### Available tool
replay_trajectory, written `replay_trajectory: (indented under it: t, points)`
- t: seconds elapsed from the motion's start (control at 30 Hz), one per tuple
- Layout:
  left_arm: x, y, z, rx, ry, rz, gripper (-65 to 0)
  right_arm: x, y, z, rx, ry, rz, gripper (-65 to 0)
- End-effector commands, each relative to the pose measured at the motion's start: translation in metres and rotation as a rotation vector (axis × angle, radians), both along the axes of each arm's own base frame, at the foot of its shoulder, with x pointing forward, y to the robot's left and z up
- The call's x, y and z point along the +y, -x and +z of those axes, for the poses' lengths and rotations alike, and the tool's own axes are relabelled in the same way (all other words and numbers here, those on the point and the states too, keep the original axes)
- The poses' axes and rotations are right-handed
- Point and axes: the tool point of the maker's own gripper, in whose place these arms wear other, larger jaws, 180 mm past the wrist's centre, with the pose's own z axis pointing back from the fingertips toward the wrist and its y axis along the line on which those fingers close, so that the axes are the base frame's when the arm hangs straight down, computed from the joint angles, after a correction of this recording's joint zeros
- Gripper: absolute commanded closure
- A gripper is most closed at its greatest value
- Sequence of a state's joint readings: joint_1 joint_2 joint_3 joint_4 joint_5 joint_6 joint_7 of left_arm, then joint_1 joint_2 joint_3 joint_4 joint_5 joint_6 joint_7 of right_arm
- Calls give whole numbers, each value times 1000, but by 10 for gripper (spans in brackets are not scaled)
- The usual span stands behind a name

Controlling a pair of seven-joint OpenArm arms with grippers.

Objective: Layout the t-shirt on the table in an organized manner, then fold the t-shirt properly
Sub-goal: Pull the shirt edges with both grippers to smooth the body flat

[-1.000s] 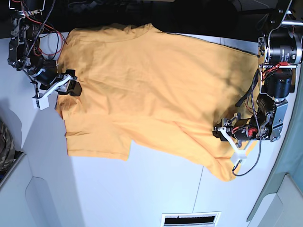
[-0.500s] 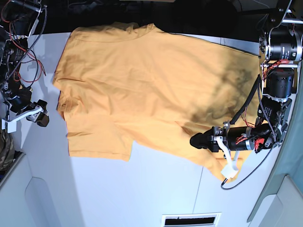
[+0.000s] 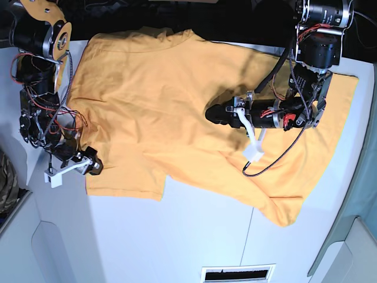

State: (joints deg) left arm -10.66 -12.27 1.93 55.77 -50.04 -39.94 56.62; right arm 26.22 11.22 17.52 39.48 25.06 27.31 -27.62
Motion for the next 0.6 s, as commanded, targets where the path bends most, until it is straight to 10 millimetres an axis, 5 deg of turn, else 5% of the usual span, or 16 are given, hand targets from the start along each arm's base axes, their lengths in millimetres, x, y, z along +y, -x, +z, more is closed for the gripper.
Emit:
replay_trajectory:
  t: [0.0,0.23,0.57]
  points:
    - [1,-7,4,-25,-16,-8,-209,2,-7,8,-16,13,26,-296]
    - [8,6,-10,3,-75,-35,-209,4,-29,33,-173,29,24,0]
    - [8,14,-14,19,-80,-39,-209,-21,-94,128,-408,120,39,0]
